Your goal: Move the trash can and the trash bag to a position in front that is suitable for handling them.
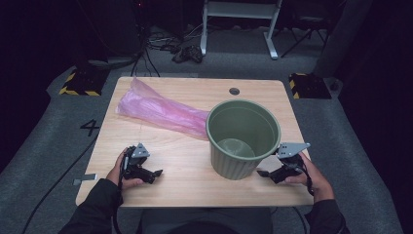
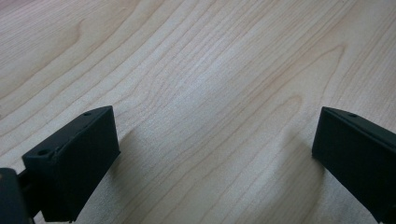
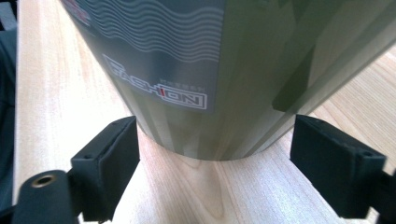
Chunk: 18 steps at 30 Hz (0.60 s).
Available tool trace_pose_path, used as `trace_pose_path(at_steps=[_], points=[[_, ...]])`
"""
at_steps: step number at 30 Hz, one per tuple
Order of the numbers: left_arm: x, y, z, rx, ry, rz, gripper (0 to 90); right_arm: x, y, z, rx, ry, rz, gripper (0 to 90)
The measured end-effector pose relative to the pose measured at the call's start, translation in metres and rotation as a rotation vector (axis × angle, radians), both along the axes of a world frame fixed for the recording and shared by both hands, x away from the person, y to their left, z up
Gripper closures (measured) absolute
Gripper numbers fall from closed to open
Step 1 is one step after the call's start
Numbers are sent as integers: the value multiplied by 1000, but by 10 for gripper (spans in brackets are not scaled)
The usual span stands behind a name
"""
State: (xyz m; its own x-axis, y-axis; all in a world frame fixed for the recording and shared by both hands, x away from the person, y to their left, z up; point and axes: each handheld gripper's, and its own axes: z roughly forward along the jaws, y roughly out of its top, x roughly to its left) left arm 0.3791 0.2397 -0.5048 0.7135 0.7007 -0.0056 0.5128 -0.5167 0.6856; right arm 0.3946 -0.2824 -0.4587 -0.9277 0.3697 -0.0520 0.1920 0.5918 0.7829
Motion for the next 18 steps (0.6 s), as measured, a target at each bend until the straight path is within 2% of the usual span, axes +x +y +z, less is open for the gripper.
trace_pose_path(at_steps=[3,4,5,6,7,8,10,13,15,18], points=[[0,0,0,1,0,0,3,0,-9,3,16,-8,-29,160],[0,0,0,1,0,0,3,2,-20,5,35,-12,-95,165],[0,0,0,1,0,0,3,4,-26,6,51,-7,-132,172],[0,0,0,1,0,0,2,4,-26,6,51,-7,-132,172],[0,0,0,1,1,0,3,8,-36,8,70,-10,-222,177],[0,0,0,1,1,0,3,8,-36,8,70,-10,-222,177],[0,0,0,2,2,0,3,15,-42,8,56,-15,-326,202],[0,0,0,1,3,1,3,26,-45,5,49,-15,-417,206],[0,0,0,1,3,1,3,29,-45,4,50,-16,-434,205],[0,0,0,1,2,1,3,39,-47,-1,38,-12,-506,206]])
